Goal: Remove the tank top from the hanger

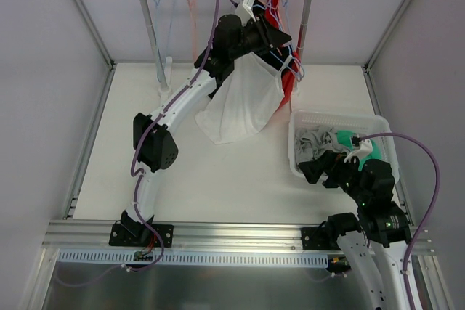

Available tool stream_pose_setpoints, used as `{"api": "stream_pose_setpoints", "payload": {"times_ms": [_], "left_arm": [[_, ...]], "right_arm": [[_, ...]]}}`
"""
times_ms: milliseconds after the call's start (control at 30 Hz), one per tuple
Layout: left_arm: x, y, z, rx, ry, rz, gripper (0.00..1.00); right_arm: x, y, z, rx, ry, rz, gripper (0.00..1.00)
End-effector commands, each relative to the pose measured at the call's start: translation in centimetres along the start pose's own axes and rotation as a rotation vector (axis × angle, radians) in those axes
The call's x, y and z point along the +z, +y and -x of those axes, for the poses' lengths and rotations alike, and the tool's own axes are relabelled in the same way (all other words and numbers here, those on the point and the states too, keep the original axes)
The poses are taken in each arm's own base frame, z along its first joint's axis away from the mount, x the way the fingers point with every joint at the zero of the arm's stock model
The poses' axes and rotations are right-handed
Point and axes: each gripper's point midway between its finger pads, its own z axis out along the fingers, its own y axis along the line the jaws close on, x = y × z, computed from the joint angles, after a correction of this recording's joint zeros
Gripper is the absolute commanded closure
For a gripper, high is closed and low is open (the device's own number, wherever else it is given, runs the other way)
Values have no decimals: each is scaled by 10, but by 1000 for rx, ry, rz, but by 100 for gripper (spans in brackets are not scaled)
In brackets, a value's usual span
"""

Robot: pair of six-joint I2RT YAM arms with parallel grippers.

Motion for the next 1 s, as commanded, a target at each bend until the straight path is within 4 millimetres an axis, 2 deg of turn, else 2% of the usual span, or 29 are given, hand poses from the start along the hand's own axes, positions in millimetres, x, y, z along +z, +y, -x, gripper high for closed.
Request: {"api": "stream_pose_setpoints", "payload": {"times_ms": [0,100,167,467,500,567,600,700,900,967], "left_arm": [[-4,-35,21,35,-71,-84,76],[-8,-39,23,45,-76,-87,82],[-9,-38,24,50,-82,-77,90],[-31,-54,33,76,-104,-70,97],[-38,-64,38,83,-116,-81,100],[-44,-66,38,92,-111,-81,100],[-51,-77,43,101,-120,-97,100],[-65,-93,48,111,-118,-123,100],[-86,-109,60,63,-85,-183,100],[-92,-114,54,55,-37,-218,100]], "right_arm": [[-3,4,2,-29,-11,26,1],[-2,4,1,-30,-6,24,0],[-1,3,0,-28,0,21,0],[0,2,1,-31,-2,19,1],[0,2,1,-31,0,19,0],[0,2,0,-30,2,19,1],[0,2,0,-30,2,19,1],[1,1,-1,-30,2,19,1],[1,1,-1,-33,1,17,1],[1,0,-1,-36,1,15,1]]}}
